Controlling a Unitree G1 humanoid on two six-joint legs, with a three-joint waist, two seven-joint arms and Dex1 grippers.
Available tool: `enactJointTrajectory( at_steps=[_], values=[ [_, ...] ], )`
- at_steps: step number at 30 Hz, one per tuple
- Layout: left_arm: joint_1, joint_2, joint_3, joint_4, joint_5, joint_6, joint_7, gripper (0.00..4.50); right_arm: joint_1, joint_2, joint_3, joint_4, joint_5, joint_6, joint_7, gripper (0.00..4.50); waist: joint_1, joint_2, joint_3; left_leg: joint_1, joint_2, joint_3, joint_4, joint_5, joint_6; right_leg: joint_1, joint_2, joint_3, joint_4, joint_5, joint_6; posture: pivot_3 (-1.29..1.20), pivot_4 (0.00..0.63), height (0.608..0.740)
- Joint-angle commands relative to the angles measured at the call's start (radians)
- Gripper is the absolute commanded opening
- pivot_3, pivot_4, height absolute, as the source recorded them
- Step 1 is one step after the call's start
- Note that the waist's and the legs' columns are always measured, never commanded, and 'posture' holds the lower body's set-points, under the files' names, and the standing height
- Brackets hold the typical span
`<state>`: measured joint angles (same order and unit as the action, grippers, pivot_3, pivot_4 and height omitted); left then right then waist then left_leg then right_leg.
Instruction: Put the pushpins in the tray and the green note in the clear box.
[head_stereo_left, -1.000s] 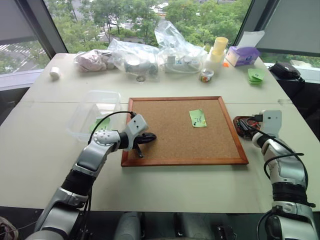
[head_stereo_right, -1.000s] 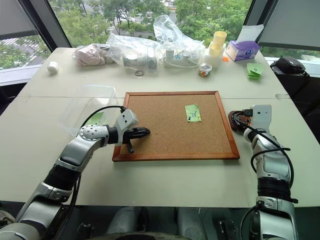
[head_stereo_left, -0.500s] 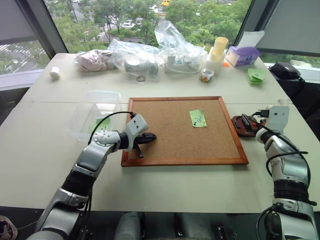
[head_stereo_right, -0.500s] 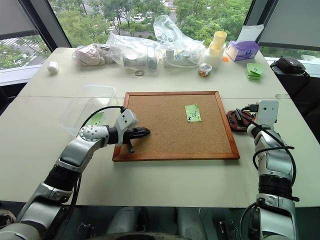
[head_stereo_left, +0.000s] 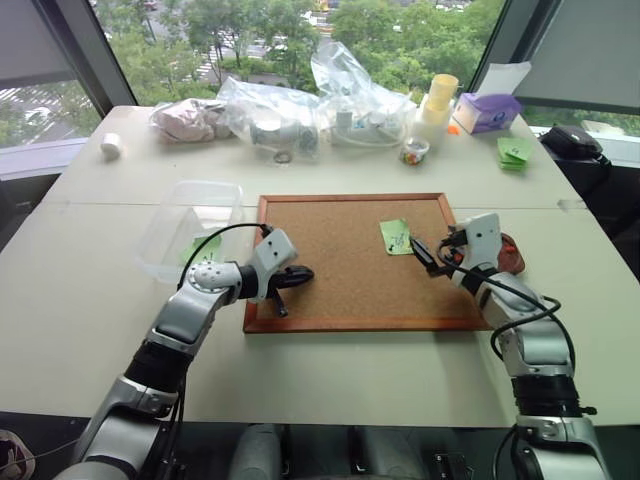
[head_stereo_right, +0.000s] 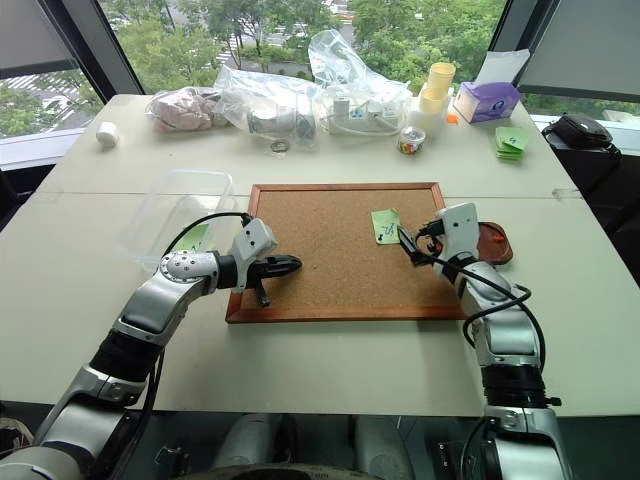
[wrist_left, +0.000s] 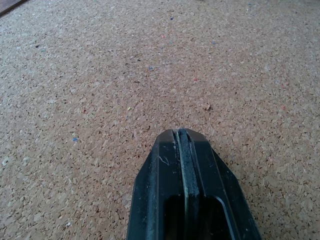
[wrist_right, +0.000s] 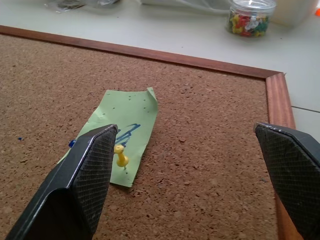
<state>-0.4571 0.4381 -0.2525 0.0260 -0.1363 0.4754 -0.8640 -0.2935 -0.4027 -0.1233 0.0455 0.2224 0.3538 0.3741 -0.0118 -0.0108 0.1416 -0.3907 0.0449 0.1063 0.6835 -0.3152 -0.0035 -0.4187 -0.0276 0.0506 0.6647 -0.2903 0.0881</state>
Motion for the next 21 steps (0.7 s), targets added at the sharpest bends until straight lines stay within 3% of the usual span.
enactJointTrajectory(
  at_steps=[1,10,13,19,20,21],
  values=[
    [0.02,0.0,-0.03,0.01,0.011,0.019,-0.007,0.0,-0.024,0.012,0.001,0.003,-0.004,-0.034,0.005,4.47,0.0,0.0,0.0,0.0,0.0,0.0,0.0,0.0,0.0,0.0,0.0,0.0,0.0,0.0,0.0,0.0,0.15,0.738],
    [0.026,-0.003,-0.026,0.009,0.01,0.021,0.001,0.0,-0.047,0.036,0.024,0.056,-0.014,-0.049,0.027,4.47,-0.001,0.0,0.0,0.0,0.0,0.0,0.0,0.0,0.0,0.0,0.0,0.0,0.0,0.0,0.0,0.0,0.15,0.738],
    [0.028,-0.003,-0.025,0.009,0.01,0.021,0.002,0.0,-0.05,0.044,0.031,0.067,-0.014,-0.048,0.03,3.27,-0.001,0.0,0.0,0.0,0.0,0.0,0.0,0.0,0.0,0.0,0.0,0.0,0.0,0.0,0.0,0.0,0.15,0.738],
    [0.033,0.001,-0.023,0.01,0.009,0.021,0.0,0.0,-0.039,0.051,0.033,0.053,-0.009,-0.044,0.031,0.3,-0.001,0.0,0.0,0.0,0.0,0.0,0.0,0.0,0.0,0.0,0.0,0.0,0.0,0.0,0.0,0.0,0.15,0.738],
    [0.033,0.001,-0.023,0.011,0.01,0.02,0.0,0.0,-0.036,0.053,0.03,0.049,-0.009,-0.047,0.03,0.02,-0.001,0.0,0.0,0.0,0.0,0.0,0.0,0.0,0.0,0.0,0.0,0.0,0.0,0.0,0.0,0.0,0.15,0.738],
    [0.034,0.002,-0.023,0.012,0.01,0.02,0.0,0.0,-0.032,0.055,0.025,0.042,-0.006,-0.05,0.027,0.02,-0.001,0.0,0.0,0.0,0.0,0.0,0.0,0.0,0.0,0.0,0.0,0.0,0.0,0.0,0.0,0.0,0.15,0.738]
  ],
)
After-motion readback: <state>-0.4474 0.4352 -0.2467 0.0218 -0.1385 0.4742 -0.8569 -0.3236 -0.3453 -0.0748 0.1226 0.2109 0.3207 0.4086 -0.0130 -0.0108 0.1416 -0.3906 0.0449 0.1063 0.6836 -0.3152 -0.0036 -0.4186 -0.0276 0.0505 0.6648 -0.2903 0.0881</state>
